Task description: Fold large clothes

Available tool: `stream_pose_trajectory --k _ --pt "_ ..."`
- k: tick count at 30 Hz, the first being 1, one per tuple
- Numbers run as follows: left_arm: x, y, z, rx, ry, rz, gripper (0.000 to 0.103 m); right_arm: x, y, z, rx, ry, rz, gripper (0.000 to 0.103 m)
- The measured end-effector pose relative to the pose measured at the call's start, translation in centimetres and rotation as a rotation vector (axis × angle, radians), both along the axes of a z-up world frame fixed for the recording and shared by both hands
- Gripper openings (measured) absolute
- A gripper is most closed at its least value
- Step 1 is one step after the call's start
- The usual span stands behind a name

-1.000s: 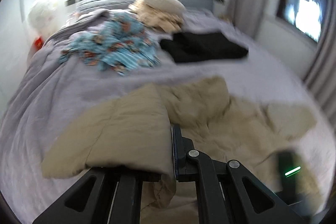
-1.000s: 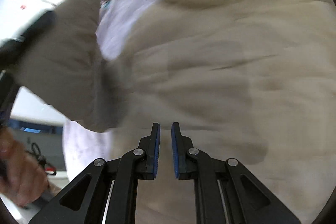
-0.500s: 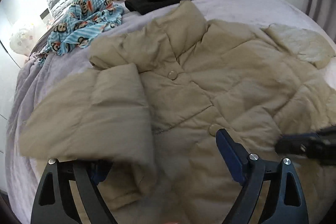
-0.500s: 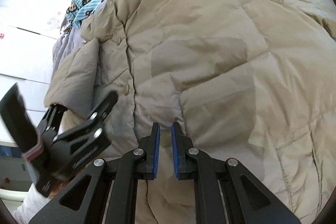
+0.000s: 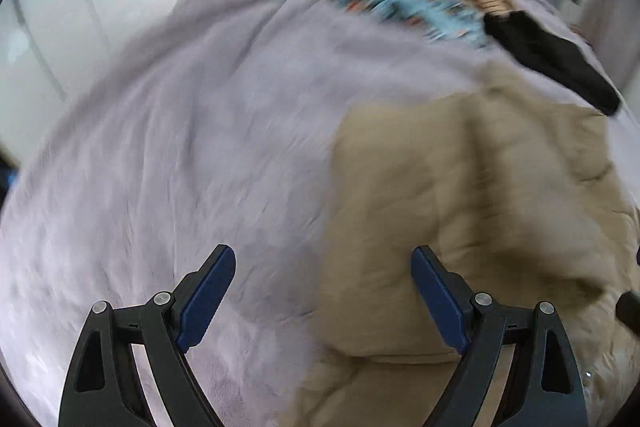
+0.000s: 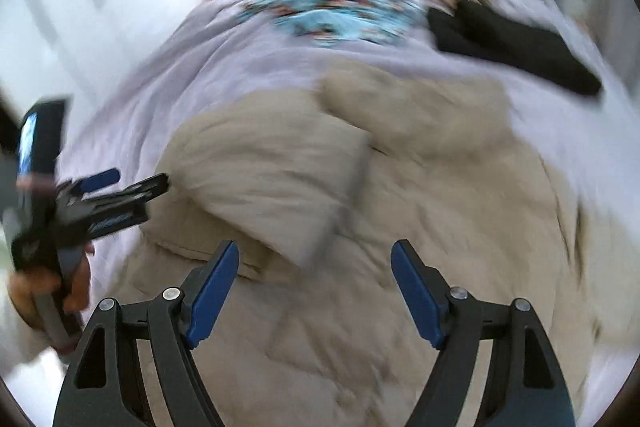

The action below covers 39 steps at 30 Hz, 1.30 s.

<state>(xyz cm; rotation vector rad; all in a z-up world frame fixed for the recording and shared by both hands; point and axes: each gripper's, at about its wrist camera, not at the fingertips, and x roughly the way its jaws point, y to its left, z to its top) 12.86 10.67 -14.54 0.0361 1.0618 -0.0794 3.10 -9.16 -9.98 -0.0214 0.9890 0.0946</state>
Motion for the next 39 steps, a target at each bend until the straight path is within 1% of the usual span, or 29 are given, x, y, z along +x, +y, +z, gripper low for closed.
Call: stream_pose_trajectory --k 1,3,4,5,6,8,10,11,12,14,15,16,17,19,20,21,22,23,24,25,27,28,30,31,32,35,37,38,39 --pt "-0.1 0.3 -0.8 -0.001 0.016 0.007 0.09 0.8 1.7 -0.6 -0.064 0.006 0.042 0.082" --pt "-0.7 0.4 -1.8 0.004 0.018 0.0 0.09 2.1 4.9 -2.5 -0.209 0.012 0.123 0.082" --pt "-0.9 0.2 -2.0 0.01 0.013 -0.006 0.09 3.0 6.0 -3.4 -0.269 0.006 0.152 0.082" --pt "-1.1 0.1 -2.2 0.014 0.009 -0.01 0.091 3.8 6.7 -4.0 -0.308 -0.003 0.162 0.081" --pt "-1.1 0.0 -2.4 0.013 0.008 -0.012 0.091 4.3 6.9 -4.1 -0.327 -0.013 0.154 0.081" --pt "-0.7 0.3 -2.3 0.002 0.018 -0.01 0.09 5.6 6.2 -3.8 -0.332 -0.045 0.097 0.081" --pt "-0.6 0.6 -2.4 -0.015 0.03 -0.009 0.09 6.9 4.0 -2.6 -0.297 -0.082 -0.015 0.081" --pt "-0.4 0.7 -2.3 -0.024 0.039 -0.01 0.09 7.2 2.5 -1.7 -0.251 -0.103 -0.08 0.081" --pt "0.2 1.0 -2.2 -0.037 0.051 -0.013 0.09 7.5 0.4 -0.9 -0.179 -0.12 -0.152 0.081" --pt "1.1 1.7 -1.7 -0.11 0.076 -0.022 0.09 7.5 -4.6 -0.5 0.01 -0.122 -0.297 0.08" --pt "1.9 2.2 -1.4 -0.163 0.085 -0.021 0.09 7.3 -6.2 -0.8 0.075 -0.112 -0.341 0.076" --pt "2.7 2.6 -1.2 -0.198 0.091 -0.014 0.09 7.0 -9.0 -1.5 0.177 -0.082 -0.404 0.072" --pt "3.8 3.0 -1.1 -0.239 0.098 -0.001 0.09 6.8 -10.8 -2.2 0.245 -0.052 -0.436 0.062" --pt "6.2 3.4 -1.5 -0.314 0.144 0.013 0.09 6.6 -13.0 -3.9 0.354 0.01 -0.48 0.034" --pt "7.4 3.4 -1.9 -0.344 0.168 0.021 0.087 6.7 -14.1 -4.7 0.409 0.039 -0.508 0.025" --pt "8.2 3.1 -2.1 -0.356 0.173 0.025 0.076 6.6 -15.3 -5.6 0.481 0.065 -0.539 0.007" --pt "8.5 2.4 -2.0 -0.366 0.177 -0.006 0.044 6.4 -16.0 -6.2 0.537 0.077 -0.561 0.007" --pt "8.6 1.5 -1.7 -0.355 0.175 -0.036 0.029 6.1 -16.7 -6.6 0.589 0.076 -0.585 0.007" --pt "8.3 0.5 -1.3 -0.311 0.149 -0.061 0.029 5.8 -17.0 -6.8 0.613 0.071 -0.596 0.007" --pt "7.7 -0.9 -0.9 -0.225 0.102 -0.095 0.029 5.3 -17.0 -7.0 0.61 0.071 -0.598 0.007" --pt "7.1 -2.5 -1.5 -0.13 0.081 -0.125 0.029 5.0 -17.3 -8.0 0.585 0.095 -0.603 0.007" --pt "6.9 -2.7 -2.1 -0.109 0.085 -0.126 0.029 4.9 -17.5 -8.8 0.584 0.115 -0.609 0.007" --pt "6.7 -2.6 -3.3 -0.108 0.099 -0.114 0.03 4.4 -17.4 -10.2 0.587 0.134 -0.608 0.007" --pt "6.6 -2.5 -3.4 -0.113 0.094 -0.105 0.03 4.7 -17.6 -10.8 0.594 0.137 -0.605 0.007" --pt "6.6 -2.5 -3.2 -0.104 0.087 -0.098 0.032 4.6 -17.4 -11.0 0.595 0.135 -0.603 0.007" --pt "6.0 -2.4 -2.1 -0.057 0.069 -0.087 0.032 5.3 -17.2 -11.0 0.576 0.136 -0.573 0.007" --pt "5.7 -2.1 -0.8 -0.032 0.043 -0.073 0.032 4.6 -17.2 -10.3 0.576 0.147 -0.561 0.014" --pt "5.6 -1.3 -0.2 -0.03 0.03 -0.068 0.032 4.1 -17.3 -9.8 0.567 0.159 -0.562 0.017" --pt "5.1 -0.9 0.4 -0.03 0.017 -0.063 0.032 3.6 -17.6 -9.2 0.553 0.163 -0.568 0.022"
